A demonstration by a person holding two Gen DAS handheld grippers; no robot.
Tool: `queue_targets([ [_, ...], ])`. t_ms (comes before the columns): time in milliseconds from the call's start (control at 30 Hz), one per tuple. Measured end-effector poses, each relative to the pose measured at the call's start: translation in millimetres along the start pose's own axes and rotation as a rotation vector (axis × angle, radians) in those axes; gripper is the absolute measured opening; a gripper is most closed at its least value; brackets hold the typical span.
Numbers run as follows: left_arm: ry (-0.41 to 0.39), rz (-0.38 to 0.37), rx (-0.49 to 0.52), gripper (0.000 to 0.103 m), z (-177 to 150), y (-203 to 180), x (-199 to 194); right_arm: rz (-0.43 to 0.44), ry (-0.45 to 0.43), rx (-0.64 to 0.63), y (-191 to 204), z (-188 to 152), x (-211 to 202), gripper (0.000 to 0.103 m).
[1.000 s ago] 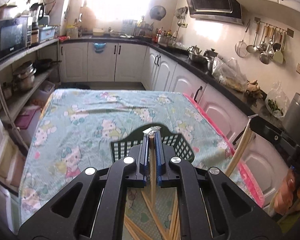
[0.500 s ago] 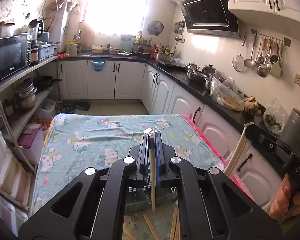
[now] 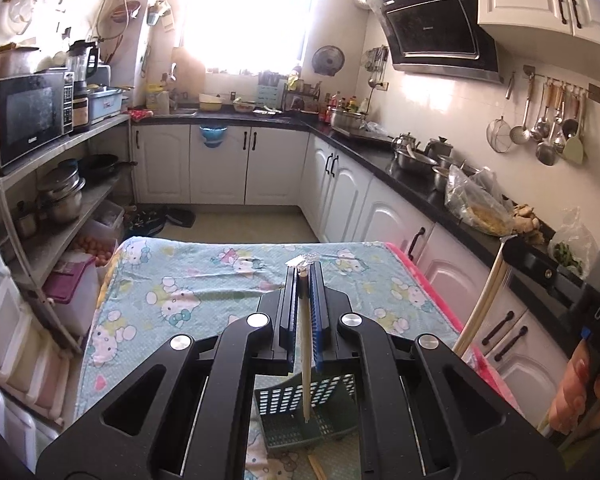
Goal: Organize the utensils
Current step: 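Lift the chopsticks upright with both grippers and carry them over the green basket, then lower the chopsticks into the basket and open both grippers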
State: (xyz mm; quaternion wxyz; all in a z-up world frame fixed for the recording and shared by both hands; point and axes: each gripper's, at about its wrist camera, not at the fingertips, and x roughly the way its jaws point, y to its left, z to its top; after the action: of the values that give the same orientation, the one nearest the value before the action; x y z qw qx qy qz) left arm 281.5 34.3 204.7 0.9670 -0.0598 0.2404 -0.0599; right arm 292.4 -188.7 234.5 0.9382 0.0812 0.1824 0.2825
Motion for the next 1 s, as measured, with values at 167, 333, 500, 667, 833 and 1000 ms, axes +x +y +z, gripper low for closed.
queue_targets([
  [167,0.034,0.007,-0.012,0.003,-11,10,21,-0.023,0.006,0.022,-16,-11,20,0.005],
  [333,0.048,0.017,-0.002,0.003,-30,11,32,-0.065,-0.017,0.020,-28,-25,32,0.005],
  [500,0.078,0.018,0.009,0.003,-50,11,43,-0.080,-0.012,0.042,-45,-47,47,0.005],
  [667,0.079,0.015,0.007,0.003,-67,12,48,-0.081,0.004,0.088,-59,-65,59,0.005],
  [833,0.095,0.010,0.001,0.003,-81,12,53,-0.075,-0.004,0.143,-66,-77,62,0.005],
  [1000,0.091,0.031,0.003,0.003,-88,14,55,-0.074,-0.001,0.156,-65,-87,64,0.005],
])
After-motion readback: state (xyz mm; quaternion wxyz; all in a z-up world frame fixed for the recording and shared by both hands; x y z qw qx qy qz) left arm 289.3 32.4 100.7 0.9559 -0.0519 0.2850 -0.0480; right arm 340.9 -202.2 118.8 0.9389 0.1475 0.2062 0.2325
